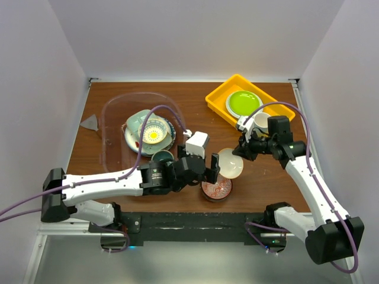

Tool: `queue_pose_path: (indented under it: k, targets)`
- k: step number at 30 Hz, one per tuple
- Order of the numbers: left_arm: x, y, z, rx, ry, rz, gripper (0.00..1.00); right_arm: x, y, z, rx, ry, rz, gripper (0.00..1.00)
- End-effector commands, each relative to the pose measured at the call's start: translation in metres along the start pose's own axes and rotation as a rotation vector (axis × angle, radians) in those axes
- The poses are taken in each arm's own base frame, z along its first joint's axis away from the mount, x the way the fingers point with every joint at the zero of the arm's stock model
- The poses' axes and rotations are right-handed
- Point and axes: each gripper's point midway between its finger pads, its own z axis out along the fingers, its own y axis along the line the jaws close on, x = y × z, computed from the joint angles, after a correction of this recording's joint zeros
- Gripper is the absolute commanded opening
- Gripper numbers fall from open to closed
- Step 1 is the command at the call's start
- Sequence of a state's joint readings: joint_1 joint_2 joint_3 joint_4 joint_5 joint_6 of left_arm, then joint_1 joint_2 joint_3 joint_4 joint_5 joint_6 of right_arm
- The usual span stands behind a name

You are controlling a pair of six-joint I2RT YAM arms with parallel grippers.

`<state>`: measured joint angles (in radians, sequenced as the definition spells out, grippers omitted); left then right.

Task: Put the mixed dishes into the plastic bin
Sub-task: Pick up the bowl from the center of the board.

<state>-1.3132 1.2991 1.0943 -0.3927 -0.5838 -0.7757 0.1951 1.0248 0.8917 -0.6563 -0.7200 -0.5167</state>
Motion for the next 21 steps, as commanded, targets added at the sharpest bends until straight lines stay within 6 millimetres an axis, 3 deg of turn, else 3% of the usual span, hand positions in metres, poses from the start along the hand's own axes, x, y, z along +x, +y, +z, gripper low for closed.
queue_pose_path:
  k: [1, 9, 21]
  targets:
    - [-0.019, -0.011, -0.003, -0.024, -0.066, -0.024, 1.00, -0.020, -0.004, -0.006, 0.026, -0.074, -0.060, 0.00]
    - [-0.014, -0.020, 0.003, -0.037, -0.067, -0.013, 1.00, -0.021, -0.005, -0.006, 0.036, -0.078, -0.059, 0.00]
    - [-0.007, -0.011, 0.020, -0.179, -0.058, -0.024, 0.98, -0.021, -0.006, -0.007, 0.047, -0.080, -0.057, 0.00]
